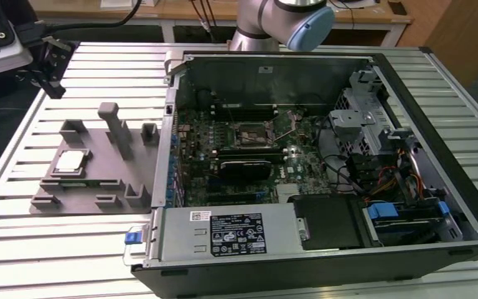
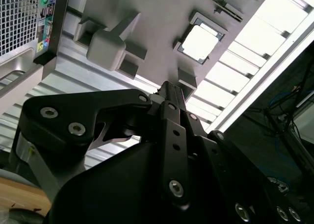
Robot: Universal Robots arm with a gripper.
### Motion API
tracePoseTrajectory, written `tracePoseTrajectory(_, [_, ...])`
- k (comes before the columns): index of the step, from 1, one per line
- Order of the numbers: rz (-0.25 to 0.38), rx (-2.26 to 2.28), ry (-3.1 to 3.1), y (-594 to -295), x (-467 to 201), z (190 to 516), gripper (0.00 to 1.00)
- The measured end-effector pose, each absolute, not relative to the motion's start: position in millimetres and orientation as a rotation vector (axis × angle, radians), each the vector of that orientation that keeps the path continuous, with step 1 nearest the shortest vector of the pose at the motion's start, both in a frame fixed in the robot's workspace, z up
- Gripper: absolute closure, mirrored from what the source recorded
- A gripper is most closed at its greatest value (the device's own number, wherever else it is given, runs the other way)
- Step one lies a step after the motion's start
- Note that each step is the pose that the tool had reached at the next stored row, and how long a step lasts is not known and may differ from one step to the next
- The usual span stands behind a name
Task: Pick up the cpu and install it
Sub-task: 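Reach for the cpu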
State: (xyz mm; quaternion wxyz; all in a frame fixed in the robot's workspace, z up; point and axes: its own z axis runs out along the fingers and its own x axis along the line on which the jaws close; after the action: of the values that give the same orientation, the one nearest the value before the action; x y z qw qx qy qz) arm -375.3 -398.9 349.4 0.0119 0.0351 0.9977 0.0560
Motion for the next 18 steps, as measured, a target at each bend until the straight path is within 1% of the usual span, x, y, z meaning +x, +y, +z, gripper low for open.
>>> tracePoseTrajectory(18, [0.175,0.107,3.111,-398.9,-378.9,331.5,0.89])
